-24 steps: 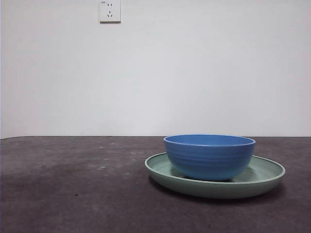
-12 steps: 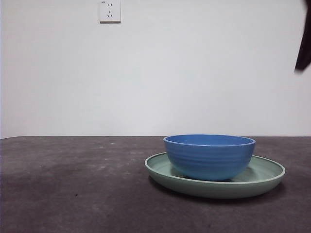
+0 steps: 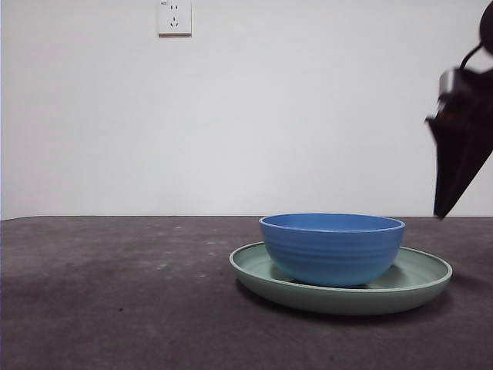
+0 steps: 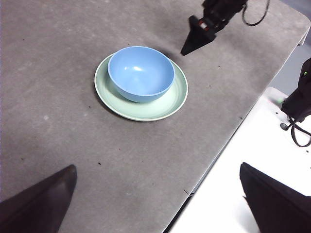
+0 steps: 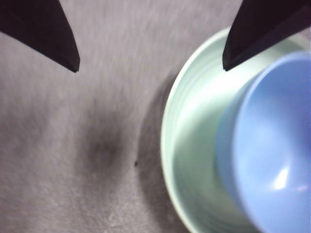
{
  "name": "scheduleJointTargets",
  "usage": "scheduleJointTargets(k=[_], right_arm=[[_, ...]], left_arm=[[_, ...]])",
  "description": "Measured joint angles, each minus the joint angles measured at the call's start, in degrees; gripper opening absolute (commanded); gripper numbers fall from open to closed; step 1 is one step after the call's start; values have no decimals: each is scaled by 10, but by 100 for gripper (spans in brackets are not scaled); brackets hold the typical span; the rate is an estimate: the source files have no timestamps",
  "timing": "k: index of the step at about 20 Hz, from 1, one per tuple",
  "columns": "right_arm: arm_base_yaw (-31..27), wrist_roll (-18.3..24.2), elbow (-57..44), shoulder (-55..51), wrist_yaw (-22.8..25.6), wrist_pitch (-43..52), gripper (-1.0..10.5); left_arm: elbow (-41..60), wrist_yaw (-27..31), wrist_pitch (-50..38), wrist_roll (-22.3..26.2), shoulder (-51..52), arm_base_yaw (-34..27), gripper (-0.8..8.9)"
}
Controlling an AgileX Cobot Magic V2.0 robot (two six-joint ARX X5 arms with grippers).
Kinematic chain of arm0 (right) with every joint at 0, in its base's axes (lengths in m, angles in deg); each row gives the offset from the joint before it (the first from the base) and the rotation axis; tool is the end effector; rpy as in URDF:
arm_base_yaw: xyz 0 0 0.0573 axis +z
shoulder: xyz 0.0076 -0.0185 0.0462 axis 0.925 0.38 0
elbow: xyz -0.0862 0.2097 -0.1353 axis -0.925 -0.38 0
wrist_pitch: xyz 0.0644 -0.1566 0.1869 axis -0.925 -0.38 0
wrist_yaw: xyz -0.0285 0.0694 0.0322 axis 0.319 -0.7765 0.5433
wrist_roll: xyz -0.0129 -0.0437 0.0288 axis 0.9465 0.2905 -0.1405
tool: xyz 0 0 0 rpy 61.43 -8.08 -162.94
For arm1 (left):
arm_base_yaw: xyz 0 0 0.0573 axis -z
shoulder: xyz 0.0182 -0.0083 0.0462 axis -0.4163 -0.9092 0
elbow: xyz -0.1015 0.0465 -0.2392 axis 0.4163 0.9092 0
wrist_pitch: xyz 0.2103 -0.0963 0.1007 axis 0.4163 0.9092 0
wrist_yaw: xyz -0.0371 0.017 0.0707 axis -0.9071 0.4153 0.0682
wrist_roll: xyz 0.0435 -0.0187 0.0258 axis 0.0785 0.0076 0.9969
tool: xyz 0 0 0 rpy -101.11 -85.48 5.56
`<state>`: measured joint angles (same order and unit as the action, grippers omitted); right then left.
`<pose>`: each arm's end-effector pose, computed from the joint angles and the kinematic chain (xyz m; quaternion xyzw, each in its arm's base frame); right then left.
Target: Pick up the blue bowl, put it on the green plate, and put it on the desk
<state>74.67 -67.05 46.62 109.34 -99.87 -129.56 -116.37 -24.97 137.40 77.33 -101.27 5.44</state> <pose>0.2416 0.0395 0.2084 0.0982 0.5736 0.1627 0.7968 0.0642 -0.0500 0.3615 0.0667 0.2865 -0.4386 0.8492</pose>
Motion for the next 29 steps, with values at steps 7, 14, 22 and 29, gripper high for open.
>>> scheduleJointTargets(k=[7,14,22,29], right_arm=[[5,4,2,111,-53,61,454],[23,4,5,136,-54,106,89],[24,-8,5,137,-63,113,13],[40,-52,61,137,-86,99,13]], left_arm=[[0,0,0,0,0,0,563],[0,0,0,0,0,0,563],[0,0,0,0,0,0,563],[0,0,0,0,0,0,563]])
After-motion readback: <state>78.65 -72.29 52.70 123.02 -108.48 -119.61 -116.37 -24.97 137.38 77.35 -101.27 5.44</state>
